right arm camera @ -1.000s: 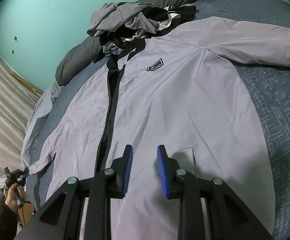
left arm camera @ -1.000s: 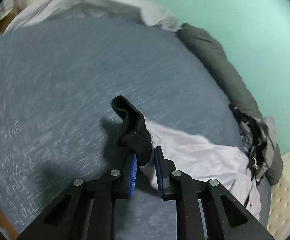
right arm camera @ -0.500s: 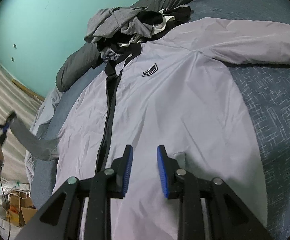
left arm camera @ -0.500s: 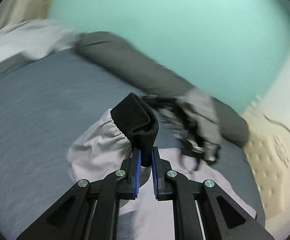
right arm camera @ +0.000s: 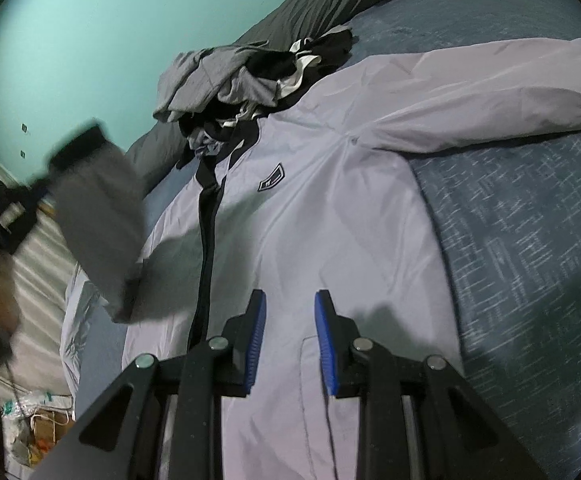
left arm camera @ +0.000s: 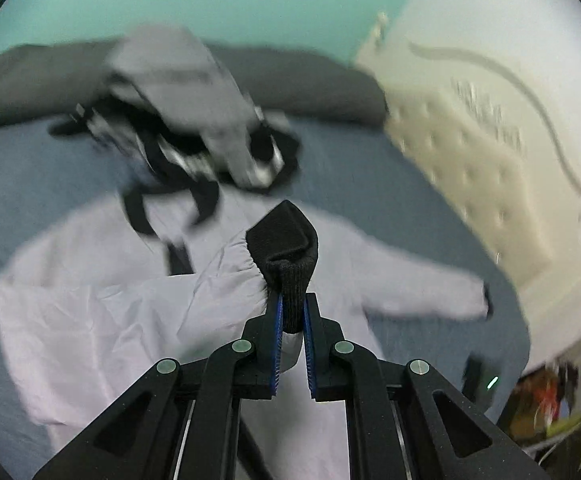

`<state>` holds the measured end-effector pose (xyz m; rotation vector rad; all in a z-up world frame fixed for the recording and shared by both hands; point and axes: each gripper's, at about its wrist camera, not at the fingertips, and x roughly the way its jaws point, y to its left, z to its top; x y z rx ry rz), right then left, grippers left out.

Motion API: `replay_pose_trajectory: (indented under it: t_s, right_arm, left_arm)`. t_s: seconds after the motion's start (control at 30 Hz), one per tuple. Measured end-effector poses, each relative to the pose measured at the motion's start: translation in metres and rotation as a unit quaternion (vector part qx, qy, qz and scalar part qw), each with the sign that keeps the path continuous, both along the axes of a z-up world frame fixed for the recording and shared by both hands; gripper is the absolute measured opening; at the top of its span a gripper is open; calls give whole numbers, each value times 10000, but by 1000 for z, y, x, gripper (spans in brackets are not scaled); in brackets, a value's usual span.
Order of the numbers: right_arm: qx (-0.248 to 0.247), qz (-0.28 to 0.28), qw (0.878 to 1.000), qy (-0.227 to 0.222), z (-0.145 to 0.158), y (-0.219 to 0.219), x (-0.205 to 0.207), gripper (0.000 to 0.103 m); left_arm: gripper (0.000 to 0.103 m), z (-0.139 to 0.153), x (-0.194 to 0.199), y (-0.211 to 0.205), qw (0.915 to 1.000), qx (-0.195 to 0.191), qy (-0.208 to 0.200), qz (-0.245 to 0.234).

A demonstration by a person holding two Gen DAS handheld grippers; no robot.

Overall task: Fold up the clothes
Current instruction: 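Carry the sleeve across the jacket body and release it with the left tool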

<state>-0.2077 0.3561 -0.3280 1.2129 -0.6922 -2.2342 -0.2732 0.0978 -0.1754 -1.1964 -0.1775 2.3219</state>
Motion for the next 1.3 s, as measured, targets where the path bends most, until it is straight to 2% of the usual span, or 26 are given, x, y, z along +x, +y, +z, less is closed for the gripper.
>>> replay_pose_trajectory:
  t_s: [0.1,0.2,0.27,0.43,0.57,0.63,0.67,0.7,0.77,1.0,1.23,1.3]
  right_arm:
    - [-38,-44,10000,-33,-1,5,-2,25]
    - [-49,-33,10000,-41,-1,6,-3,25]
    - [-52,-8,10000,-35,-1,6,-3,25]
    - [-48,96,9999,-57,-3,1,-4,25]
    - [-40,228,9997,-104,-5,-8,-4,25]
    - [-73,326,9993,-136,-7,-13,-4,25]
    - [-117,395,9990,-156,-7,-16,-4,28]
    - [-176,446,9987,-185,-7,-19,-4,42]
    - [-273,502,9982,-181,-6,-24,-5,54]
    - [52,754,9960,-485,-9,-50,-19,56]
    - [249,763,9914,-1036,-28,-66,-43,56]
    - [402,819,9908,-997,-27,-71,-43,41]
  left_arm:
    - [11,-49,14,34,9986,-236,-371,-288]
    - [13,-83,24,46,9966,-391,-597,-408]
    - [15,-87,34,42,9960,-357,-705,-427]
    - [28,-79,43,5,9979,-197,-594,-184]
    - [32,-68,47,-51,9981,23,-565,260]
    - [34,-75,53,-75,9970,40,-579,519]
    - [34,-79,55,-86,9962,48,-586,648]
    - [34,-83,58,-98,9952,57,-592,777]
    - [34,-91,64,-122,9928,74,-606,1035]
    - [34,-117,83,-203,9791,134,-647,1921]
    - [34,-134,93,-216,9765,351,-596,2043]
    - [34,-139,96,-220,9756,413,-581,2077]
